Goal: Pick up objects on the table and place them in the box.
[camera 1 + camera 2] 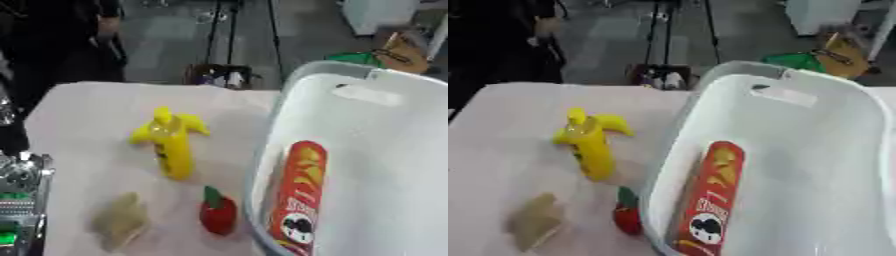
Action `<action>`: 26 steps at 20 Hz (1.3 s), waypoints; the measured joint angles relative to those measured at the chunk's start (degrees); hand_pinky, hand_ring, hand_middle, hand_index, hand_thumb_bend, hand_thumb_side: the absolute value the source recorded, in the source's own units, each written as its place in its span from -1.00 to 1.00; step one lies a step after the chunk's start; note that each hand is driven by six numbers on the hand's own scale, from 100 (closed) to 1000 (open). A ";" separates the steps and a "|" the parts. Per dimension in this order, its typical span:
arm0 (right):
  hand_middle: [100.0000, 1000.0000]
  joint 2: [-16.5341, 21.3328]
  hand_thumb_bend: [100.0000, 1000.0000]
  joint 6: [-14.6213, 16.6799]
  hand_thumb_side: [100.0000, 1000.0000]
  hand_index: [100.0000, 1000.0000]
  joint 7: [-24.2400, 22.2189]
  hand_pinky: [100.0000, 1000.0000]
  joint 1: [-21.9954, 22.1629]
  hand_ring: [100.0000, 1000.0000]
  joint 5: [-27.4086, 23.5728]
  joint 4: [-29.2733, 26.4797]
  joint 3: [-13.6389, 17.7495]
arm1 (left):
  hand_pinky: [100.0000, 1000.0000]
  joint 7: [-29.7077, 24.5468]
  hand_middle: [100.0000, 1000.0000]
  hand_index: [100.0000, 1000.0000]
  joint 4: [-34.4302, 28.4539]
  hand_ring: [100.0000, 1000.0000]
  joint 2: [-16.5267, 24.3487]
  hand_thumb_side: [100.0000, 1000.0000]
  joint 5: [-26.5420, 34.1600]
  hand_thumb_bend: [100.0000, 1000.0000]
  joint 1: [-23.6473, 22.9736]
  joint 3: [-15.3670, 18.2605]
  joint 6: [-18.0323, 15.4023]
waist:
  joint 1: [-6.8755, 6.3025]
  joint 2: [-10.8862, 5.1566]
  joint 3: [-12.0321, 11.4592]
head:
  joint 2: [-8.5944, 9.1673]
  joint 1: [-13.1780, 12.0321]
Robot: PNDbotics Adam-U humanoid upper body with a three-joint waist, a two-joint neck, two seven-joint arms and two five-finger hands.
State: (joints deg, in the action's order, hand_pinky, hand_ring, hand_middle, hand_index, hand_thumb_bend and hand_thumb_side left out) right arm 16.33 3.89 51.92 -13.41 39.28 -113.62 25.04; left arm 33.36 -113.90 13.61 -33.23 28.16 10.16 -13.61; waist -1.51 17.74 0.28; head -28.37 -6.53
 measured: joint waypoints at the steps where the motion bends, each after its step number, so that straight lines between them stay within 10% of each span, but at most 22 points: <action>1: -0.05 0.00 -1.00 -0.02 0.33 0.25 -0.01 0.39 0.00 -0.03 0.00 0.00 0.00 | 0.09 -0.01 0.16 0.54 0.00 0.07 -0.02 1.00 0.04 -0.45 0.00 0.00 -0.04 | 0.01 0.00 0.00 | 0.21 0.06; 6: -0.05 -0.01 -1.00 -0.09 0.33 0.25 -0.01 0.39 -0.02 -0.03 0.00 0.00 -0.02 | 0.13 -0.18 0.24 0.57 0.00 0.14 0.05 1.00 0.21 -0.29 0.00 -0.01 0.10 | 0.19 0.00 0.09 | 0.78 0.32; 7: -0.05 -0.01 -1.00 -0.09 0.33 0.25 -0.01 0.39 -0.02 -0.03 0.00 0.00 -0.02 | 0.24 -0.41 0.42 0.69 0.00 0.33 0.24 1.00 0.15 0.10 0.00 -0.01 0.56 | 0.20 0.00 0.13 | 0.80 0.32; 12: -0.05 -0.01 -1.00 -0.07 0.33 0.25 0.00 0.39 -0.03 -0.03 0.00 0.00 -0.39 | 0.40 -7.38 0.58 0.87 0.00 0.51 6.65 1.00 -2.91 0.36 -0.21 -0.44 7.62 | 0.02 -0.04 0.51 | 1.02 0.22; 26: -0.05 0.01 -1.00 0.23 0.33 0.25 0.09 0.39 0.00 -0.02 -0.05 0.00 -1.79 | 0.64 -59.55 0.78 1.00 0.00 0.77 32.05 0.87 -8.16 0.36 -1.55 -7.70 31.74 | -0.27 -0.79 1.54 | 1.05 -0.48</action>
State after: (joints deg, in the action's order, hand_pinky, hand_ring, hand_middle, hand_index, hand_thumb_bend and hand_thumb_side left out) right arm 16.34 4.12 52.01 -13.41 39.23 -113.62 23.25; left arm -26.18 -113.90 45.66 -41.39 26.62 2.46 18.13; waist -1.77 16.95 1.83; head -27.32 -7.01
